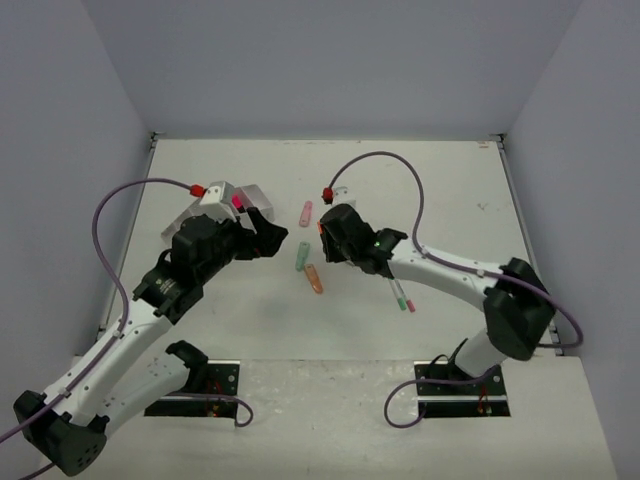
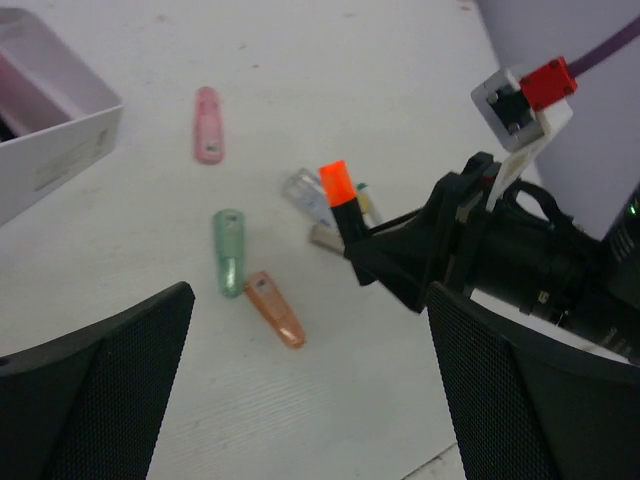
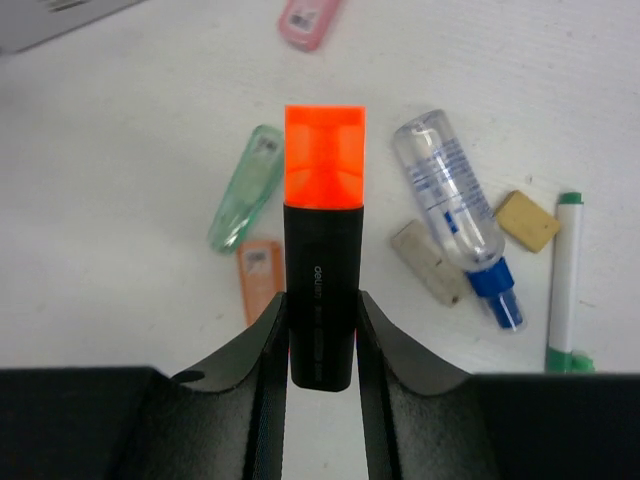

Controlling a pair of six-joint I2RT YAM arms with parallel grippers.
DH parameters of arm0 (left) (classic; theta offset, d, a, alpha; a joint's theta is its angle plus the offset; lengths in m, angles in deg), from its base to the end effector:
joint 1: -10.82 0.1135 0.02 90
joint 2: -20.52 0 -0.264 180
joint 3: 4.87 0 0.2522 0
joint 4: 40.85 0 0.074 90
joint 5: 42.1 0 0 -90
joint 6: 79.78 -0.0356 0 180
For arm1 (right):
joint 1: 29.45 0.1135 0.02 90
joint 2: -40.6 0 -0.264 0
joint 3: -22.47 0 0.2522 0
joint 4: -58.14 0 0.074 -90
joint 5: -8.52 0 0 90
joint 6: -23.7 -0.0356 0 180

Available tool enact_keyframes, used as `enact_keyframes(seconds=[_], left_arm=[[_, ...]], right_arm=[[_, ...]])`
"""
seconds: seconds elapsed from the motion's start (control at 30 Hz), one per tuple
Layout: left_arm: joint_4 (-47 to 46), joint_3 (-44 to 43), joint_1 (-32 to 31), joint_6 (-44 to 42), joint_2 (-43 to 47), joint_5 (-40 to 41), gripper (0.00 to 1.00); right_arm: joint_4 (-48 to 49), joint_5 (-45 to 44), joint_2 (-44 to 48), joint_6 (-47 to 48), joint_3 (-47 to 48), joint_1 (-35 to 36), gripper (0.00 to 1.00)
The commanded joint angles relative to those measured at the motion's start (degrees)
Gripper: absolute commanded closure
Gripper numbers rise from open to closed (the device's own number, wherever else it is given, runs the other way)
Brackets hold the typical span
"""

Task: Sort the stationery into containers
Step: Pick up the pen from the center of the board, then place the pen in the storage box.

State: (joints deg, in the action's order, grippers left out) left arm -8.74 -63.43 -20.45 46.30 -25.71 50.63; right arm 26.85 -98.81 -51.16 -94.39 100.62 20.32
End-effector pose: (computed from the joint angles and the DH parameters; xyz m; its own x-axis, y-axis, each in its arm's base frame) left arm 0.1606 -0.0955 0.3209 -0.5166 -0.3745 -0.7700 0.2177 0.8123 -0.5411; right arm 0.2340 0.2601 0.2418 -0.6812 -0.1093 -0.7239 -0.3081 0.9398 0.1480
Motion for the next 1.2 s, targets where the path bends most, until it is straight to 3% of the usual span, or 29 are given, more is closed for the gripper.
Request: enact_keyframes(seconds=[0.0,0.13,0.27,0.37,0.5,0.57,0.63,0.7,0.8,0.83,0.87,0.9,0.97,1.0,1.07,1.13,1.17], left_arm=[[-21.5,2.4,0.2,5.7,-2.1,-17.9,0.00],[-27.2,2.1,0.2,8.0,-5.9,-22.8,0.01],[-29.2,2.9,0.2,9.3,-7.7,-25.6,0.09],[-31.1,3.4,0.1,10.7,-10.0,-29.0,0.11],[-31.0,2.8,0.0,12.0,-12.6,-31.0,0.22],[-31.6,2.3,0.0,12.6,-14.1,-31.9,0.39],[-31.6,1.9,0.0,12.7,-15.0,-32.3,0.49],[-31.9,1.2,0.0,13.0,-16.4,-33.4,0.73],[-33.2,1.1,-0.1,13.4,-17.3,-35.1,0.97],[-33.3,1.0,-0.1,13.3,-17.5,-35.7,1.00],[-33.0,0.7,0.0,13.0,-17.5,-35.4,1.00],[-31.8,-0.1,-0.1,12.1,-17.3,-34.0,1.00],[-25.7,-3.4,-0.1,5.6,-16.9,-27.5,1.00],[-19.1,-5.7,-0.1,2.8,-16.9,-21.7,1.00],[-12.7,-10.1,-0.1,-0.8,-17.7,-5.7,1.00],[-8.8,-13.5,0.0,-3.7,-20.2,15.4,1.00],[-7.9,-14.7,0.1,-4.6,-20.9,20.6,1.00]], right_arm=[[12.0,2.2,13.2,6.4,-8.3,6.1,0.89],[16.7,1.0,21.8,5.8,-14.4,10.1,0.89],[20.0,0.9,28.6,6.0,-17.4,12.1,0.90],[21.3,0.6,30.6,6.7,-18.2,13.3,0.90],[20.7,-1.0,31.2,7.4,-17.6,13.7,0.90],[20.5,-1.2,31.4,7.6,-17.4,13.9,0.90],[20.8,-1.6,31.5,7.8,-17.5,14.0,0.90],[20.9,-2.1,31.9,8.4,-17.5,14.0,0.90],[20.5,-3.7,32.2,9.0,-17.5,14.0,0.90],[20.3,-4.2,32.4,9.0,-17.5,14.0,0.89],[20.0,-4.7,32.6,9.1,-17.6,14.0,0.85],[19.6,-5.2,32.8,8.9,-17.6,14.0,0.72],[18.5,-7.6,33.1,8.2,-18.0,14.0,0.14],[18.0,-9.5,33.1,7.5,-18.3,14.0,0.05],[15.6,-12.3,33.0,5.4,-18.8,13.7,0.01],[14.2,-14.6,33.0,3.7,-19.9,12.6,0.01],[14.0,-15.1,33.1,3.1,-20.2,12.3,0.01]])
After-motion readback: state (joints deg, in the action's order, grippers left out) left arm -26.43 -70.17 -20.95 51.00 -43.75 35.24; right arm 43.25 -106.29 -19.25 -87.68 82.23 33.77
